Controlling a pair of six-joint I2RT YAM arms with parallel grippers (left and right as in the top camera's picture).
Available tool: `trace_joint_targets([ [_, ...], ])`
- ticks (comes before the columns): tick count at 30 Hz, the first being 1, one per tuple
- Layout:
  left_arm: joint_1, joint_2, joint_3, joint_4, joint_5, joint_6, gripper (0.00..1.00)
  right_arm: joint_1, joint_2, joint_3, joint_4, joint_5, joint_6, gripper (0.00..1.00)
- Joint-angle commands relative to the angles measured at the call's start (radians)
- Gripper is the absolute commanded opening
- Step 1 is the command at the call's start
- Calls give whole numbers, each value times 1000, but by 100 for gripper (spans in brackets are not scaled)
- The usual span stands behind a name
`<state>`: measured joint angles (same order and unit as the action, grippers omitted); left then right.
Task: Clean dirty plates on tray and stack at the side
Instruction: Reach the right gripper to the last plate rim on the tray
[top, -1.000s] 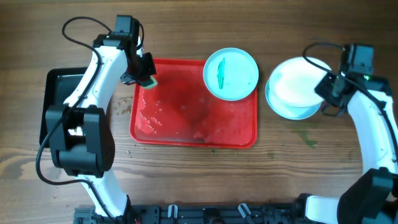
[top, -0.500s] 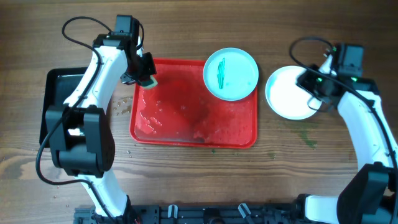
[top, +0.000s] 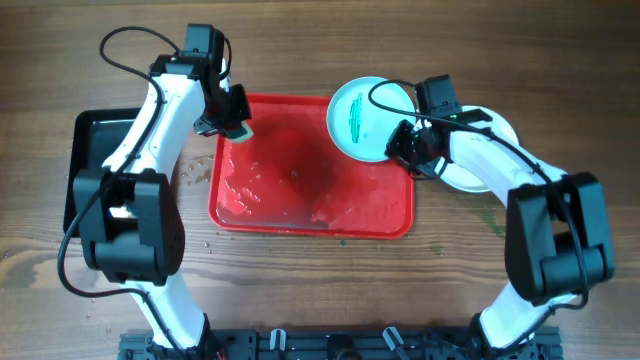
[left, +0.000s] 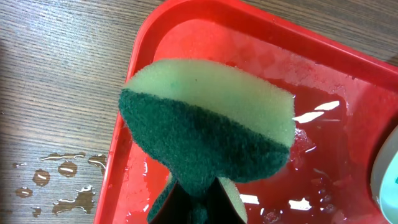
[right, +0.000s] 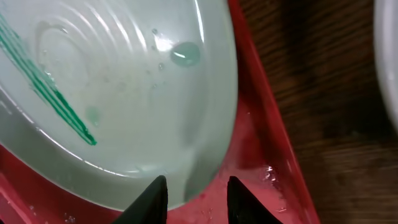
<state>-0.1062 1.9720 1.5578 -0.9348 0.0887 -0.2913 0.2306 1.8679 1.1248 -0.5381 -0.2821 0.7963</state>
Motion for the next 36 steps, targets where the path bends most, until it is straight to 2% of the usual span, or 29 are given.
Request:
trace_joint_targets([
  [1,-4,9,-2,3,15,-9,4,11,41,44,-19,-33,-2,27],
  [2,-4,9,-2,3,15,-9,4,26,46,56,-27,-24,-11,23],
  [6,-4,9,-2,3,16,-9,4,114,47,88,-51,31,-14,20],
  [10,-4,9,-2,-6,16,-9,4,243,47,89,-83,0,-39,20],
  [13,-4,9,-2,-13,16,-9,4,276,47,104,-106,-25,-64,20],
  [15,-4,9,-2,-13,15,-9,4,262,42,162,-132,3,-110,21],
  [19,-4,9,-2,-13,15,-9,4,167,41,372,-315,190,-167,24],
  [21,-4,9,-2,-12,15,-9,4,108,43,380,-299,255,-182,28],
  [24,-4,9,-2,-7,15,-8,4,31,105,381,-263,292,-355,31],
  [26,-4,9,-2,-1,15,-9,4,11,154,381,-246,294,-418,31],
  [30,-4,9,-2,-1,15,-9,4,11,204,381,-203,282,-487,29],
  [36,-4,9,-2,-1,15,-9,4,13,223,375,-162,245,-561,15],
])
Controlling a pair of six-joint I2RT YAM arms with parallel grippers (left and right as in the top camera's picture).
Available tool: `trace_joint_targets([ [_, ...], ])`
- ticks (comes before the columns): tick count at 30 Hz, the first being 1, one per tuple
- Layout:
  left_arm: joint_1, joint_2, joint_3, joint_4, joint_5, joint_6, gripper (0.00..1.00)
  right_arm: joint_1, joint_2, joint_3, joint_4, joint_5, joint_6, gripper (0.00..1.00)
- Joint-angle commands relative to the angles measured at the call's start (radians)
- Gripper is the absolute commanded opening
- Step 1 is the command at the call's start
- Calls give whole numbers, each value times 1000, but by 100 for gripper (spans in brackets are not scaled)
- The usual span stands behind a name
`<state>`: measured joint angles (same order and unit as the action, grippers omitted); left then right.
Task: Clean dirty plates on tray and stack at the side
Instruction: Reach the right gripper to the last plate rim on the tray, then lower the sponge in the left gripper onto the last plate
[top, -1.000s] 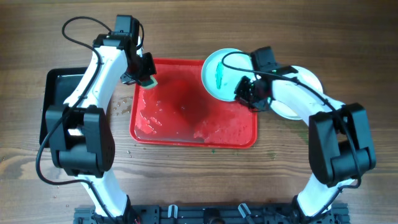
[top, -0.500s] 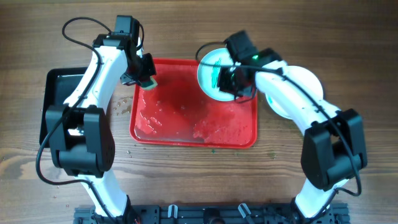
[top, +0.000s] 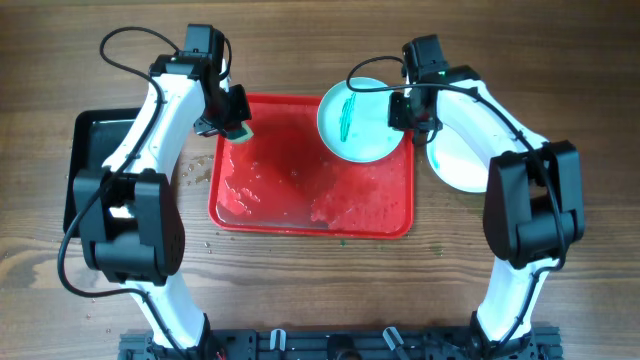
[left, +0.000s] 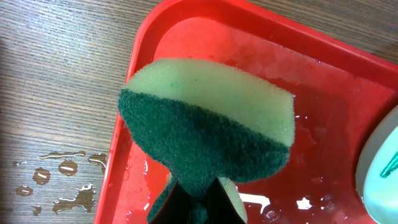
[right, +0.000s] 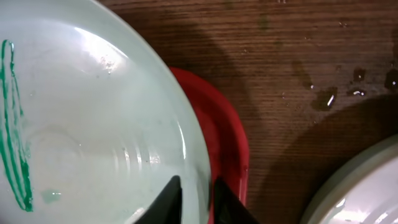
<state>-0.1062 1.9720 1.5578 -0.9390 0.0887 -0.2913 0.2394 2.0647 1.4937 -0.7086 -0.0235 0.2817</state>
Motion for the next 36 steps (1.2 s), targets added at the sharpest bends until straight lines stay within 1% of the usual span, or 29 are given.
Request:
trace_joint_targets([
  [1,-4,9,-2,3,15,-9,4,4,26,-3,11,-13,-47,15],
  [9,-4,9,-2,3,15,-9,4,5,73,-17,30,-14,-58,14],
  [10,-4,9,-2,3,15,-9,4,5,79,-17,30,-14,-58,13],
  [12,-4,9,-2,3,15,-9,4,5,77,-14,12,-21,-58,4],
  [16,-4,9,-2,26,15,-9,4,12,44,68,-121,-166,-40,4],
  [17,-4,9,-2,26,15,-9,4,21,32,90,-158,-216,-13,4],
  [19,-4,9,-2,30,16,-9,4,51,27,114,-179,-350,42,4],
  [22,-4,9,-2,29,15,-9,4,153,27,114,-183,-299,159,4],
  [24,-4,9,-2,29,16,-9,4,229,28,114,-192,-175,246,5],
  [27,-4,9,-2,11,16,-8,4,312,41,114,-181,-88,302,4],
  [29,-8,9,-2,-7,16,1,4,318,69,114,-169,-105,302,4],
  [36,-73,9,-2,-8,50,182,4,272,165,114,-77,-322,215,4],
])
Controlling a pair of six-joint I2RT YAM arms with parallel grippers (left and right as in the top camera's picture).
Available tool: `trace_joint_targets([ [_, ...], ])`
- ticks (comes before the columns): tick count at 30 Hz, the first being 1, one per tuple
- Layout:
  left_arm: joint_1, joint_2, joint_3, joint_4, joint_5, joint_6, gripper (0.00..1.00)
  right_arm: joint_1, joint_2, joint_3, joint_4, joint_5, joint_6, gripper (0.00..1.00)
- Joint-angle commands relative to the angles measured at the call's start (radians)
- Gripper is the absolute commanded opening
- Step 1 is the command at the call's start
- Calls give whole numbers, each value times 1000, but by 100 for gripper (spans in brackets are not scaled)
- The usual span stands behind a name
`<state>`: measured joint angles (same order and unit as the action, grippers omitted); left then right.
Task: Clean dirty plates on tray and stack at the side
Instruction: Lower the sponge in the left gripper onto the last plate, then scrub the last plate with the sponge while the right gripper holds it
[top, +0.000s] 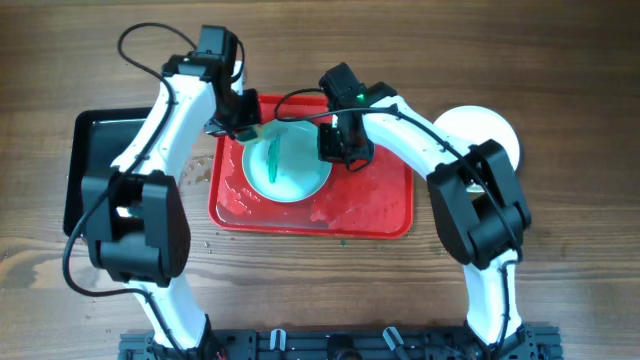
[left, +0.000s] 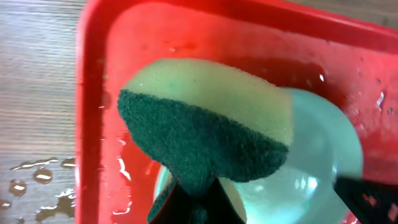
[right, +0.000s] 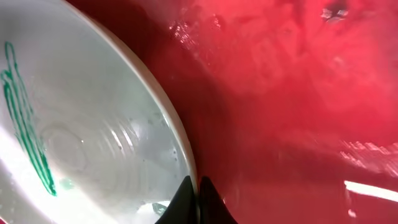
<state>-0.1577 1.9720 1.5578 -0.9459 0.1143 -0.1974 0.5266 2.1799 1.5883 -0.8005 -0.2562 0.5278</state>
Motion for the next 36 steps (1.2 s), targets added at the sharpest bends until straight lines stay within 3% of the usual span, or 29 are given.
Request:
trace_joint_targets([
  [1,-29,9,-2,-1,24,109,4,-23,55,19,19,-109,-32,4],
  [6,-49,13,-4,6,24,240,4,-37,55,19,22,-119,-39,4],
  [11,-50,42,-87,112,24,319,4,-37,55,19,22,-119,-39,4],
  [20,-80,147,-129,198,33,294,4,-37,55,19,23,-117,-38,4],
  [23,-127,151,-130,127,81,307,4,-37,55,19,22,-114,-38,4],
  [28,-187,151,-130,-71,159,476,4,-37,55,19,22,-114,-39,4],
  [32,-174,151,-130,-117,158,554,4,-37,55,19,22,-114,-38,4],
  [34,-158,151,-130,-77,138,494,4,-37,55,19,22,-114,-38,4],
  [36,-129,151,-130,42,-34,247,4,-37,55,19,22,-114,-38,4],
])
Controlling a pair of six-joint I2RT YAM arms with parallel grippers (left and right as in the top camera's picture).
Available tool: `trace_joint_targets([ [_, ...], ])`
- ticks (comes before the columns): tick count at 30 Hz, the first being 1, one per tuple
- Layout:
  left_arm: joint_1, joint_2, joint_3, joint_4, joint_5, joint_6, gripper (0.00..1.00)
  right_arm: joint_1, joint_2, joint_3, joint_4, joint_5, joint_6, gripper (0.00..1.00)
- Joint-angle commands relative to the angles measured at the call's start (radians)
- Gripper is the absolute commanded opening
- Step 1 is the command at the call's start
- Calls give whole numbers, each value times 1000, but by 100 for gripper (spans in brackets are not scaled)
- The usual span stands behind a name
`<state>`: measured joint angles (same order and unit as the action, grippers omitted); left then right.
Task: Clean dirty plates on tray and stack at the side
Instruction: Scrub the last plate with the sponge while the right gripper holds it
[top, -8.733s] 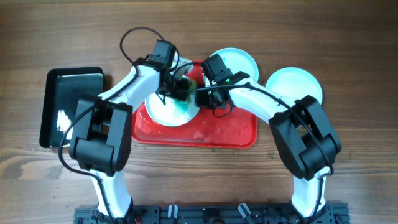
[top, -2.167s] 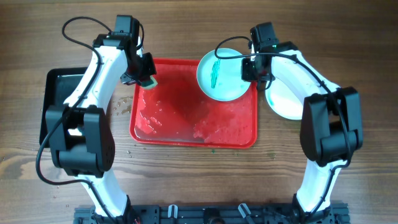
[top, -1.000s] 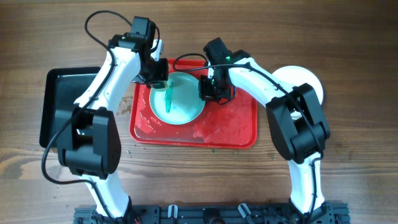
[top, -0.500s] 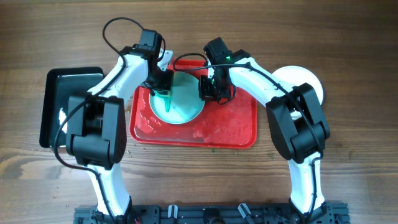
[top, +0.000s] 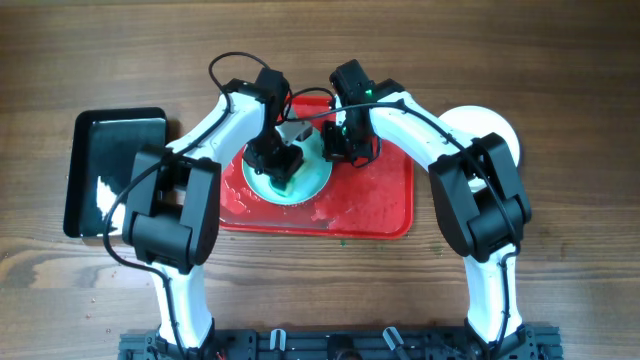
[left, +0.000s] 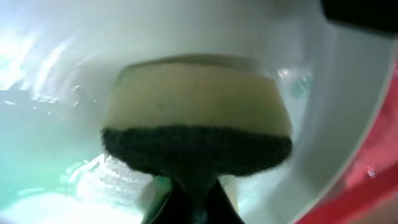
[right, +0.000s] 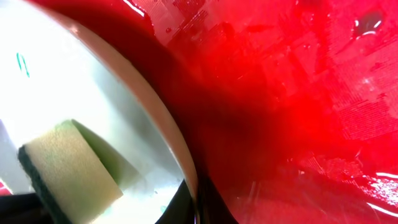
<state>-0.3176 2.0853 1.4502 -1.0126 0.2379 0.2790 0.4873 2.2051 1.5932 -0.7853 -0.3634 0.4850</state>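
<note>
A pale green plate (top: 296, 172) lies in the left half of the wet red tray (top: 380, 200). My left gripper (top: 277, 160) is shut on a yellow and green sponge (left: 196, 118), pressed down on the plate's inside (left: 348, 93). My right gripper (top: 338, 142) is shut on the plate's right rim (right: 180, 155). The sponge (right: 68, 171) shows in the right wrist view too. Foamy green smears (left: 93, 180) lie beside the sponge. A white plate (top: 490, 130) rests on the table to the right of the tray.
A black tray (top: 105, 170) lies at the left on the wooden table (top: 560, 250). Water film and droplets cover the red tray's floor (right: 298, 124). Cables run above both arms near the tray's far edge.
My left gripper has moved from the tray's far left corner onto the plate, with the sponge now pressed on its inside. The green streak is mostly smeared away. The right gripper still holds the rim.
The green-streaked plate sat at the tray's far right corner with my right gripper open at its rim and the left holding the sponge over the far left corner. Then the right gripper had it by the rim. Later it lay left of centre, and now the sponge is on it.
</note>
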Motion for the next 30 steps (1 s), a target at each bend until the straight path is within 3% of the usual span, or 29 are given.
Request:
trace_joint_targets([
  [1,39,38,-23,151,-215,-311,4,2,30,14,6,-7,4,4],
  [4,45,38,-23,271,-389,-551,4,3,30,14,2,4,13,4],
  [8,45,38,-23,293,-391,-563,4,3,30,14,-5,4,13,4],
  [12,45,38,-23,122,-388,-675,4,-3,30,14,-111,-32,29,4],
  [14,45,38,-23,12,-278,-629,4,-5,30,14,-140,-66,-16,4],
  [17,45,38,-23,-80,9,-367,4,-5,30,14,-139,-65,-23,4],
  [19,45,38,-22,-70,114,-255,4,-5,30,14,-139,-64,-26,4],
  [21,46,38,-22,2,168,-253,4,-4,30,14,-138,-64,-30,4],
  [27,46,38,-23,308,148,-266,4,-4,30,14,-135,-60,-30,4],
  [30,46,38,-23,468,-48,-362,4,-3,30,14,-132,-56,-30,4],
])
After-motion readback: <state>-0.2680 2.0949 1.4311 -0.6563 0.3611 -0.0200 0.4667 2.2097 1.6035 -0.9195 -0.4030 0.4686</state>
